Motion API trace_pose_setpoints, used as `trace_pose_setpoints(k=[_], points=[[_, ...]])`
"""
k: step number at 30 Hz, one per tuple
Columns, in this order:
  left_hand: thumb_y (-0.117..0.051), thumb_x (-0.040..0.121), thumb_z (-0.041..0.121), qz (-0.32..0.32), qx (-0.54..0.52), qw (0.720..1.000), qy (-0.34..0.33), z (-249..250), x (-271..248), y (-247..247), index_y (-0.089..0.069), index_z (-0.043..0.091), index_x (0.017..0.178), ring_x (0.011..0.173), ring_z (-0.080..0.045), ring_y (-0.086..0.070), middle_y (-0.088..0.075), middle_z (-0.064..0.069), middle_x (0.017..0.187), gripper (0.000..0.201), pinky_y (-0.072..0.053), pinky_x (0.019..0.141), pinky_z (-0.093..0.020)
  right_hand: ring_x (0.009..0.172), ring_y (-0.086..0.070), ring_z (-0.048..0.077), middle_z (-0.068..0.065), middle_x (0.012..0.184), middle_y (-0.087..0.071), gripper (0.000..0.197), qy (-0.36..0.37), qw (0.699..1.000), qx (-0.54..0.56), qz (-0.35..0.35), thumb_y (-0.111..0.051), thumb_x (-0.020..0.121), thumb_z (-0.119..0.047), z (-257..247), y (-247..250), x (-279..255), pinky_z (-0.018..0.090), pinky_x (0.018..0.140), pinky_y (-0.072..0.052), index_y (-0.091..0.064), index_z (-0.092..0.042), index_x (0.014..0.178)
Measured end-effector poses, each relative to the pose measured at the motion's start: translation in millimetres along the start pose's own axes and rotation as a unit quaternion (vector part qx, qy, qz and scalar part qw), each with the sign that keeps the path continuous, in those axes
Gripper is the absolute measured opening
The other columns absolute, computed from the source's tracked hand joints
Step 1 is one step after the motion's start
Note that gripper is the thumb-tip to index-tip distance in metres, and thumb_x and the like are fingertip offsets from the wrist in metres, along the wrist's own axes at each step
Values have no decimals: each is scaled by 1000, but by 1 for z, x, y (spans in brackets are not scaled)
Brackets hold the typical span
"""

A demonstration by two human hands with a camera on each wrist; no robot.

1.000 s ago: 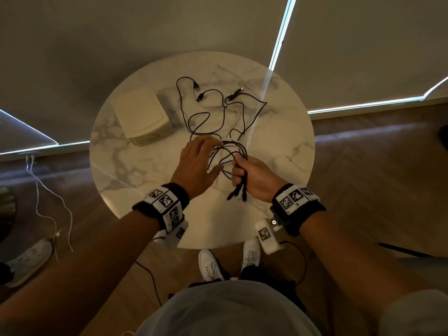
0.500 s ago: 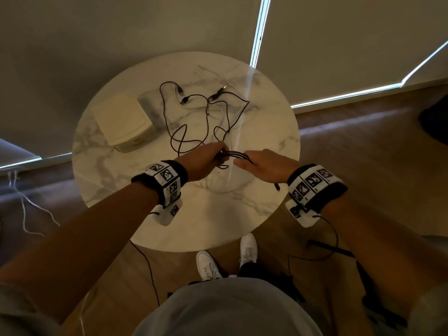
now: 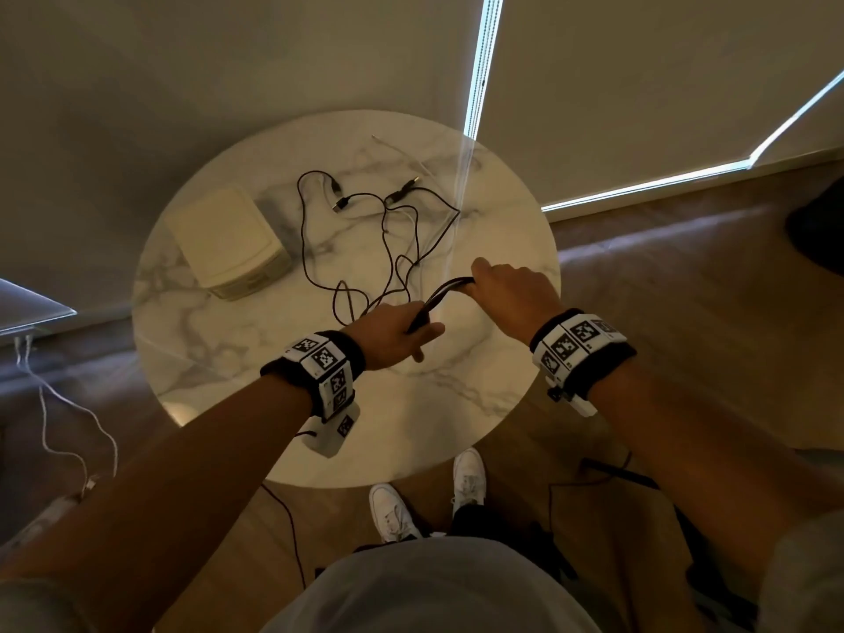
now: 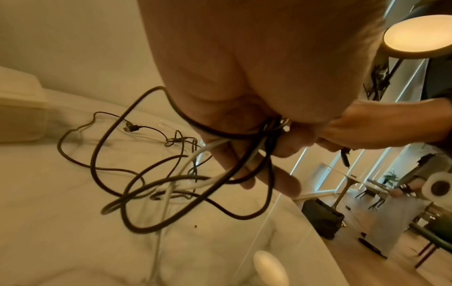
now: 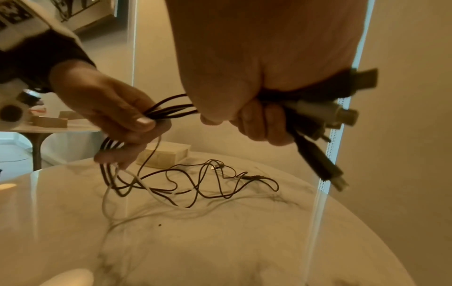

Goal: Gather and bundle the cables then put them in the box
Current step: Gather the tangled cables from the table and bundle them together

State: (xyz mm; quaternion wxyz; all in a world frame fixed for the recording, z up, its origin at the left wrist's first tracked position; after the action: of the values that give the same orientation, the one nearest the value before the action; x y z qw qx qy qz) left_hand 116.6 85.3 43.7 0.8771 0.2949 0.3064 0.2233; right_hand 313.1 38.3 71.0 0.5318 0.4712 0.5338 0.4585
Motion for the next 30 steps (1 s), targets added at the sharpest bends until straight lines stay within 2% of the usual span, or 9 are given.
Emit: trace_pose_setpoints(k=[4,9,11,14,18,20,25,28,30], points=[[-38,99,57,-12,17,1000,7,-7,-3,3,-50,22,99,70,-6,-67,-69,2,78,37,-53,68,-31,78,-67,38,12,90,-68,56,9,1000,-9,0,-34,101,-61,9,0,0,37,57,-35,-50,-7,109],[-34,99,58,37,146,989,-5,-19,-6,19,-48,25,96,69,-22,-57,-57,1,74,37,-44,60,-34,49,-61,35,15,63,-61,57,58,998,-24,8,-46,99,-56,18,-15,-10,34,43,-40,-56,-1,91],[-33,99,58,54,196,979,-7,-20,-8,23,-47,24,96,70,-23,-57,-58,2,76,36,-45,62,-35,55,-59,31,13,72,-64,56,42,998,-47,-10,-40,102,-57,18,-17,-11,32,46,-33,-56,-4,98],[-31,100,57,96,291,952,-20,-19,-12,28,-47,22,95,66,-23,-55,-59,2,74,39,-34,63,-33,68,-52,25,7,84,-57,53,-3,994,-3,-110,-30,106,-56,18,-20,-13,34,57,-35,-56,-10,103],[-30,101,54,130,307,942,-33,-17,-15,30,-51,19,95,62,-21,-48,-56,3,72,42,-27,66,-32,68,-56,23,4,73,-55,54,-29,956,184,-225,-33,106,-56,16,-29,-19,35,63,-40,-52,-13,80],[-32,101,53,148,289,945,-34,-19,-17,32,-51,18,95,62,-21,-46,-52,6,72,41,-29,64,-32,51,-45,18,1,60,-45,50,-68,898,335,-277,-41,104,-56,12,-37,-25,30,53,-37,-45,-14,76],[-35,101,53,139,245,959,-36,-27,-27,31,-43,22,91,62,-19,-45,-46,8,70,34,-30,65,-32,43,-15,11,-1,60,-20,38,-122,599,711,-348,-51,102,-32,-2,-41,-44,28,47,-14,-41,-21,68],[-43,99,51,132,188,973,-15,-31,-29,26,-47,20,100,72,-21,-53,-56,3,82,31,-41,67,-34,45,-17,12,-2,64,-18,22,-124,452,814,-344,-41,93,-28,-14,-34,-49,28,47,-22,-42,-17,75],[-49,98,48,131,132,983,-6,-27,-30,22,-48,19,119,83,-22,-59,-62,0,97,36,-48,74,-35,47,-22,12,-3,65,-20,21,-128,403,847,-324,-37,95,-25,-22,-28,-50,28,49,-30,-44,-17,77]])
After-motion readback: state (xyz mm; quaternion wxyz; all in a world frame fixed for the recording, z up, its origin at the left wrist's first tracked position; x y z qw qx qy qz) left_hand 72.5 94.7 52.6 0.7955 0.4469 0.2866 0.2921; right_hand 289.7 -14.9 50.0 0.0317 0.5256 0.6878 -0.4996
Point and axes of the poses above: each hand's wrist, its own x-axis towards the middle knuckle, its own y-axis out of the back of the hand, z = x × y, the point moved 2 cm from there along x, towards the middle knuckle
